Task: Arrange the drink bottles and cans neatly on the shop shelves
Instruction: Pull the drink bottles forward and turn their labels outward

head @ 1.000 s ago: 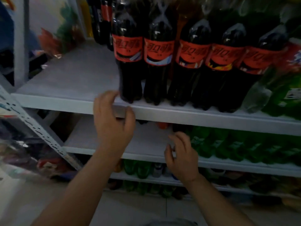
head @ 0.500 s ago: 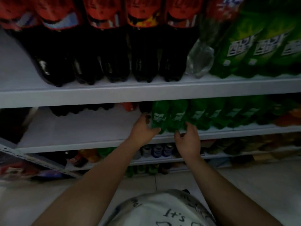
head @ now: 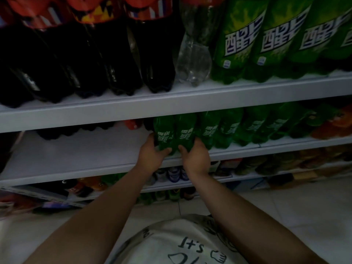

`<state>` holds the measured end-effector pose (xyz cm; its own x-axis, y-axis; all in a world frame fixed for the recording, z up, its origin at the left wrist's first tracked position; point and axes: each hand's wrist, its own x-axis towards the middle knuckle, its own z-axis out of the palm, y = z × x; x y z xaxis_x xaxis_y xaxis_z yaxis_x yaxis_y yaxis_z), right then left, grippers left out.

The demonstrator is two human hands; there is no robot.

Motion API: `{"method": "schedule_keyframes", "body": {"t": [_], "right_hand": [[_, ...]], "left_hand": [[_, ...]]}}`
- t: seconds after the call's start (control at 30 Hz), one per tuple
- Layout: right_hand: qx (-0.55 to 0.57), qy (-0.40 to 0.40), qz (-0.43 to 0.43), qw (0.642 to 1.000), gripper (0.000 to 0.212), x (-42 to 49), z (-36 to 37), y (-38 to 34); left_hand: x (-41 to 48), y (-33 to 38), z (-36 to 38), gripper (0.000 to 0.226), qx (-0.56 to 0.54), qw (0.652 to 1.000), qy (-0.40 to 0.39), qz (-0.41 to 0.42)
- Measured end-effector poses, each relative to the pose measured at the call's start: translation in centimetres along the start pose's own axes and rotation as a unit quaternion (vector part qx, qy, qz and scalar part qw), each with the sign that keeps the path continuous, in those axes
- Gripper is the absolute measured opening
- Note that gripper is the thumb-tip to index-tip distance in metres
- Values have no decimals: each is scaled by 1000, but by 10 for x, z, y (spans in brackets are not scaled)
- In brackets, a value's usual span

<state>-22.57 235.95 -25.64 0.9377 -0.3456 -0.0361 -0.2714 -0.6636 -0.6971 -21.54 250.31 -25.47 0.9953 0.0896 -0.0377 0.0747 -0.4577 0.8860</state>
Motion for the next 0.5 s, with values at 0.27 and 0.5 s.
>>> {"method": "schedule_keyframes", "body": {"t": [0.27, 0.5], "right_hand": [[41, 61, -73, 995, 39, -8, -26, 36], [89, 144, 10, 986, 66, 27, -71, 77]], "left_hand": [[1, -7, -1, 75, 42, 999, 3, -2], [-1, -5, 5, 73, 46, 999, 25, -4]]}}
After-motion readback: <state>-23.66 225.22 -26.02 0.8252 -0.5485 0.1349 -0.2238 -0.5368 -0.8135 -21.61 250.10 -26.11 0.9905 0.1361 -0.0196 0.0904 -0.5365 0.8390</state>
